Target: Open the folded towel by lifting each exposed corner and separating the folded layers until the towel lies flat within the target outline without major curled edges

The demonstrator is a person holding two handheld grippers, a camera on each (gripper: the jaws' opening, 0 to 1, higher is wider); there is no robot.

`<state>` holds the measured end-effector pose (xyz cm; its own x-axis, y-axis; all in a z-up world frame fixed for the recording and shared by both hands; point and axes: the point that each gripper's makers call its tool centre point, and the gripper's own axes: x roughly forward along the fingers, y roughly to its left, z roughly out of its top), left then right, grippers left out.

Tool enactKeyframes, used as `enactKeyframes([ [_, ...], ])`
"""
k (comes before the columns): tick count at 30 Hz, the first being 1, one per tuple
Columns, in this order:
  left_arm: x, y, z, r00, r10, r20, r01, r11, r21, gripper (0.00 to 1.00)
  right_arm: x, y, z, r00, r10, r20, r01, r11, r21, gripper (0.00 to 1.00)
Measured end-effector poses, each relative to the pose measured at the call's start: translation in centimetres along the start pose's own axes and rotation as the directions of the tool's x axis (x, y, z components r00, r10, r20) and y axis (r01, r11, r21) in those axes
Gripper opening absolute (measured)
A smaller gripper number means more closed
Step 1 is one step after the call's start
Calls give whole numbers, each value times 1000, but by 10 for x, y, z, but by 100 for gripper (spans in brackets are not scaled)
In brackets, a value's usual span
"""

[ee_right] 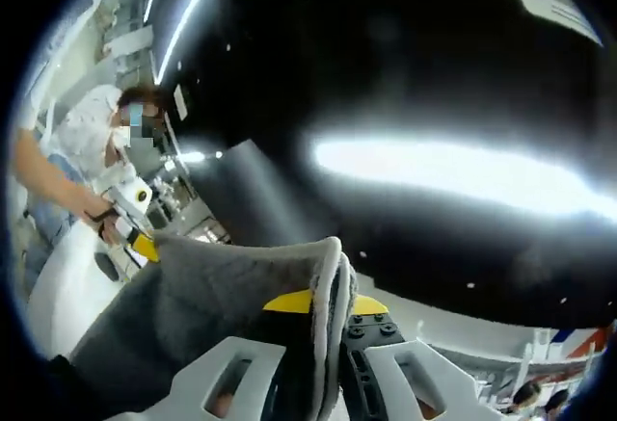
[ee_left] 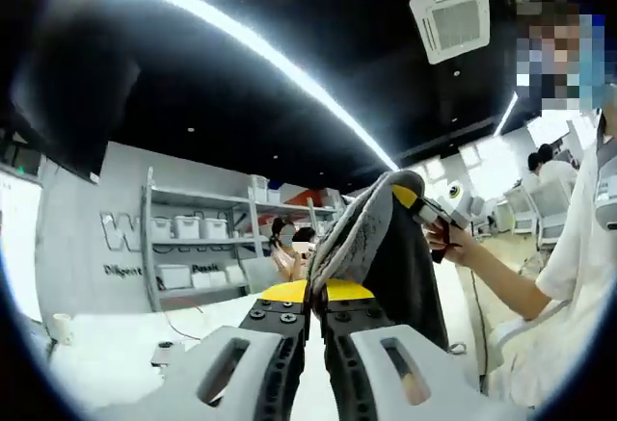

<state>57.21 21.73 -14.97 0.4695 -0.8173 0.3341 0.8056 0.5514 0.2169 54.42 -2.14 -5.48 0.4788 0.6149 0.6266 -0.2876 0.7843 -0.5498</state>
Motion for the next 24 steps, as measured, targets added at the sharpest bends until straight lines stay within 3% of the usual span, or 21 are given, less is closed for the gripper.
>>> enactKeyframes([
  [6,-19,-1,34,996,58,66,-61,997,56,3,10,8,5,1000,24,15,-24,1000,-19,0],
  [9,-23,-2,44,994,74,78,-80,994,73,3,11,10,7,999,30,22,-30,999,-16,0],
  [13,-26,-4,57,990,101,96,-115,982,152,3,11,14,22,999,35,37,-34,999,-32,0],
  [24,-17,-17,87,984,65,163,-97,976,197,3,-9,10,60,998,16,56,-10,994,-106,0],
])
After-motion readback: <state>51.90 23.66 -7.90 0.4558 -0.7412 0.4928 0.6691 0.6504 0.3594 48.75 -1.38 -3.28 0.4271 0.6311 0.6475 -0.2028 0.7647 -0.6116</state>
